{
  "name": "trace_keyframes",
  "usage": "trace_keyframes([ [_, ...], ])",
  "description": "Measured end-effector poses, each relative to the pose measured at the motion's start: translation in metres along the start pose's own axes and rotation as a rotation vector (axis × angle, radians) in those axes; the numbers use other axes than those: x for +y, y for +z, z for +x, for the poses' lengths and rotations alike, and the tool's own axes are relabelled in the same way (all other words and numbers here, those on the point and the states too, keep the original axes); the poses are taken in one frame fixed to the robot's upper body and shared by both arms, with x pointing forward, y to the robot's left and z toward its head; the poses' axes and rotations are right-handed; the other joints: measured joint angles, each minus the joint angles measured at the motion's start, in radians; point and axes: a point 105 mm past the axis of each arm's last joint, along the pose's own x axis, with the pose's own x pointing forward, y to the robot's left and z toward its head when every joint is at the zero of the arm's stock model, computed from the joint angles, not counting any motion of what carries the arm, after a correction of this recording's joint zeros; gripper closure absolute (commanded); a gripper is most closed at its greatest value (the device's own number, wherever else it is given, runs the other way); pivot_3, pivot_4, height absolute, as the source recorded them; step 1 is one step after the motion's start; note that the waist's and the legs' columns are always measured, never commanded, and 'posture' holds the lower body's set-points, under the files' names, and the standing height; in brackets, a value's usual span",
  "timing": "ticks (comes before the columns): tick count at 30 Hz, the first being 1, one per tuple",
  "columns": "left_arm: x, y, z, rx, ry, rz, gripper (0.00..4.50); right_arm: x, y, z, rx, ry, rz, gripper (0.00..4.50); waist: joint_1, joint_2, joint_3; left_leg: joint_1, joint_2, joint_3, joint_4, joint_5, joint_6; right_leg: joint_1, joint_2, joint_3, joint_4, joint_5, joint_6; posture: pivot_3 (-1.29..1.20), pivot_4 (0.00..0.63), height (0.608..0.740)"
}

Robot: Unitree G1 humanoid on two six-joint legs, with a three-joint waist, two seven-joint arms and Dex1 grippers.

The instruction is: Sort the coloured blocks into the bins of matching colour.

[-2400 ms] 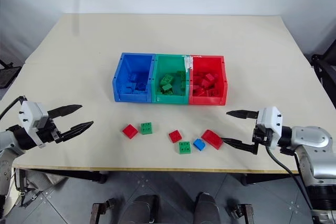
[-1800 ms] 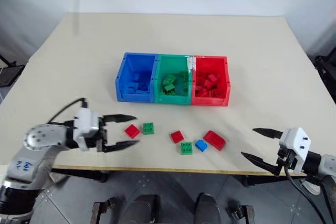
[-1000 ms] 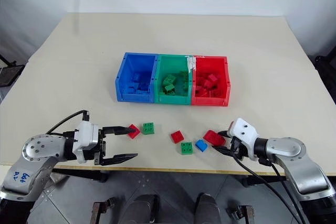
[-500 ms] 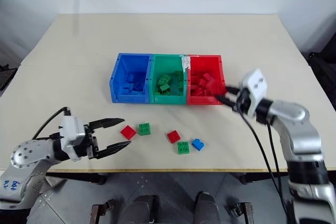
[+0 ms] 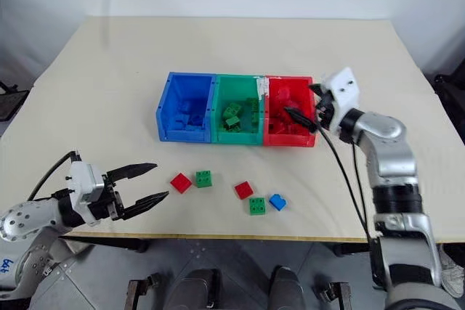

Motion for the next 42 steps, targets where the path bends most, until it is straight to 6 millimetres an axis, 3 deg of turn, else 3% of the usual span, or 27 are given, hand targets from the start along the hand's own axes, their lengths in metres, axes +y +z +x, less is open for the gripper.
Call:
trace_keyframes([
  [2,-0.003,0.005,0.010,-0.017,-0.049,0.019,0.95,0.009,-0.010,-0.026,0.021,0.058,-0.002,0.02,0.007,0.001,0.000,0.000,0.000,-0.001,0.000,0.000,0.000,0.000,0.000,0.000,0.000,0.000,0.000,0.00,0.150,0.740],
  [5,-0.007,0.004,0.023,-0.017,-0.121,0.040,0.95,0.034,-0.045,-0.087,0.149,0.204,-0.009,0.02,0.029,0.001,0.000,0.000,0.001,0.003,0.001,-0.002,0.001,0.002,0.000,-0.002,-0.002,0.000,0.000,0.00,0.150,0.740],
  [7,-0.011,0.002,0.033,-0.019,-0.159,0.041,0.95,0.045,-0.059,-0.110,0.224,0.268,-0.009,0.02,0.013,0.002,0.001,0.001,0.000,0.007,0.002,-0.002,0.002,0.002,-0.001,0.001,-0.002,0.001,0.003,0.00,0.150,0.740],
  [10,-0.017,0.000,0.040,-0.023,-0.201,0.057,0.95,0.053,-0.063,-0.127,0.300,0.336,-0.026,0.02,-0.009,0.001,0.001,0.004,0.003,0.010,0.001,-0.001,0.001,0.003,0.000,0.002,-0.001,0.001,0.002,0.00,0.150,0.740],
  [16,-0.021,-0.001,0.044,-0.031,-0.226,0.067,0.95,0.077,-0.055,-0.113,0.297,0.446,0.001,0.02,-0.003,0.001,0.001,0.006,0.009,0.012,0.002,-0.001,-0.002,0.003,0.006,0.004,-0.002,0.003,-0.002,0.00,0.150,0.740],
  [21,-0.019,-0.005,0.036,-0.010,-0.205,0.068,0.95,0.117,-0.051,-0.078,0.253,0.573,0.039,0.02,0.000,0.001,0.001,0.005,0.010,0.012,0.002,-0.002,-0.002,0.002,0.007,0.005,-0.002,0.004,-0.002,0.00,0.150,0.740],
  [26,-0.018,-0.015,0.018,0.039,-0.152,0.045,0.95,0.124,-0.062,-0.058,0.292,0.575,0.014,0.02,0.000,0.001,0.001,0.005,0.010,0.012,0.002,-0.002,-0.002,0.001,0.007,0.005,-0.002,0.003,-0.002,0.00,0.150,0.740],
  [29,-0.017,-0.020,0.007,0.068,-0.111,0.031,0.95,0.131,-0.072,-0.051,0.317,0.586,0.004,0.60,0.005,0.001,0.001,0.005,0.010,0.012,0.002,-0.002,-0.002,0.001,0.008,0.005,-0.002,0.003,-0.002,0.00,0.150,0.740],
  [36,-0.020,-0.017,0.004,0.067,-0.087,0.042,0.95,0.131,-0.072,-0.041,0.297,0.568,0.016,3.05,0.016,0.001,0.001,0.005,0.010,0.012,0.003,-0.003,-0.002,0.001,0.008,0.005,-0.002,0.003,-0.003,0.00,0.150,0.740],
  [42,-0.018,-0.018,0.002,0.072,-0.061,0.040,0.95,0.131,-0.072,-0.040,0.292,0.571,0.022,3.11,0.016,0.001,0.001,0.005,0.011,0.012,0.002,-0.003,-0.003,0.001,0.008,0.005,-0.002,0.003,-0.003,0.00,0.150,0.740],
])
